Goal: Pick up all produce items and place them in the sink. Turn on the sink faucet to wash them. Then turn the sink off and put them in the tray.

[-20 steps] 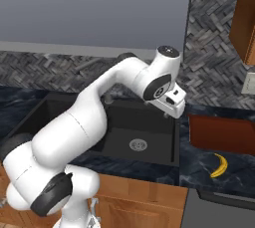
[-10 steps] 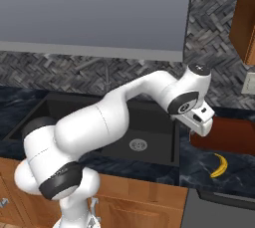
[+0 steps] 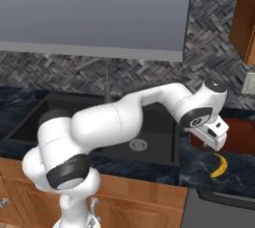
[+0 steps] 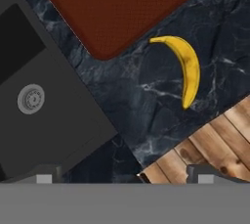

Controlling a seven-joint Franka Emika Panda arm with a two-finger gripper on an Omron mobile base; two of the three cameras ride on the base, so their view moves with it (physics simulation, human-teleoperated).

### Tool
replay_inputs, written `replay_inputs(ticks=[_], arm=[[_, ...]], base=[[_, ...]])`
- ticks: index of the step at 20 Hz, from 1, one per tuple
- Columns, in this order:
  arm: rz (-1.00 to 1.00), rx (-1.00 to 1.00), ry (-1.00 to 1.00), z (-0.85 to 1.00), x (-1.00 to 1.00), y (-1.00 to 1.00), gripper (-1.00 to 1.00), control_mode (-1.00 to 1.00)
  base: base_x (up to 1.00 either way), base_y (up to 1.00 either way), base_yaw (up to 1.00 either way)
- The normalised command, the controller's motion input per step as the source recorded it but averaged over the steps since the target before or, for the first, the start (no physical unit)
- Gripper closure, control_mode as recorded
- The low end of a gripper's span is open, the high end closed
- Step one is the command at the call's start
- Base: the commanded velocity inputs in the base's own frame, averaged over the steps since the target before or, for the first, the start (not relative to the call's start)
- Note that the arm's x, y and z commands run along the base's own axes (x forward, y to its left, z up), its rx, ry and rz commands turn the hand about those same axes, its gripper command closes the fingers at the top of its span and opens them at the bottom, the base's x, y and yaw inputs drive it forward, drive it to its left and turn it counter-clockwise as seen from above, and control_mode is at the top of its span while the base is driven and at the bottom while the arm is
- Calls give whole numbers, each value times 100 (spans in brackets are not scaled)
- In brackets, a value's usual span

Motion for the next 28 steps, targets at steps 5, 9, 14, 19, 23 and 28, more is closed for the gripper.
replay_inputs(ticks=[5,9,14,19,23,28], arm=[[0,0,0,-26,-2,-30,-100,-100],[0,-1,0,-22,0,-27,-100,-100],[0,0,0,-22,0,-28,-100,-100],[0,-1,0,-23,0,-23,-100,-100],[0,-4,0,-24,0,-18,-100,-100],[0,-4,0,-27,0,-9,-100,-100]], base=[[0,0,0],[0,0,0],[0,0,0],[0,0,0],[0,0,0],[0,0,0]])
